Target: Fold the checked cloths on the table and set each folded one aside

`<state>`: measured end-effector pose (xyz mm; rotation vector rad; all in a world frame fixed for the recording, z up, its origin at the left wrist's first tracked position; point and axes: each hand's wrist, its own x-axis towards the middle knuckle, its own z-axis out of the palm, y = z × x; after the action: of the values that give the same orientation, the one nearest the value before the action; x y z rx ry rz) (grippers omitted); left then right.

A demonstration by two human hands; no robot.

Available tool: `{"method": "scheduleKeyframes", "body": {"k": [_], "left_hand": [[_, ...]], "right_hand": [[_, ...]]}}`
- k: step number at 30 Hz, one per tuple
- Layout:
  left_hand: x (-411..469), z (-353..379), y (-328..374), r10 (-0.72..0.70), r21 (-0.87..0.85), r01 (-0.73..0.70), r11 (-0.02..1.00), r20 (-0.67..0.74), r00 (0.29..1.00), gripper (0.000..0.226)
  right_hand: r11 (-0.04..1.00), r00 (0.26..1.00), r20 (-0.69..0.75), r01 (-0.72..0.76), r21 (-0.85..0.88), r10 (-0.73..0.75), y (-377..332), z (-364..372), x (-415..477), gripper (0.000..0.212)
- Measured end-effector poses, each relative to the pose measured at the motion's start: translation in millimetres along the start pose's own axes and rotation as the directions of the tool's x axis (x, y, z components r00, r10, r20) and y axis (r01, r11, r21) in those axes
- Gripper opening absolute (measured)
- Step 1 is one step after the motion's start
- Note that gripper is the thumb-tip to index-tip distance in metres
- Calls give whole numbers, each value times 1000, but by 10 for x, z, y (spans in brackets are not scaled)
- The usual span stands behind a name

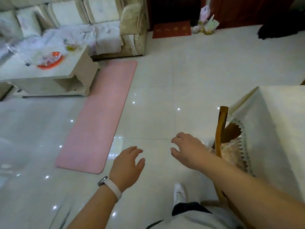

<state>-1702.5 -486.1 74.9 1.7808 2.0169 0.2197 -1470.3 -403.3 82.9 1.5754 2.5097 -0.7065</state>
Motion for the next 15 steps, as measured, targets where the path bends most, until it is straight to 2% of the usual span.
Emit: {"method": "scheduleKeyframes", "body": {"k": [7, 10, 15], "left_hand": [[866, -270, 156, -12, 3, 12, 1000, -20, 1000, 40], [1137, -341, 201, -28, -100, 28, 995, 6, 1000, 35], [1765, -397, 49, 32, -70, -30, 997, 29, 999, 36]], "right_hand": [[998, 1000, 8, -22, 58, 22, 373, -394, 701, 46], [994, 998, -7, -57, 96, 58, 448, -511, 914, 45], [985, 992, -7, -125, 117, 127, 454, -575, 1320, 43]]}}
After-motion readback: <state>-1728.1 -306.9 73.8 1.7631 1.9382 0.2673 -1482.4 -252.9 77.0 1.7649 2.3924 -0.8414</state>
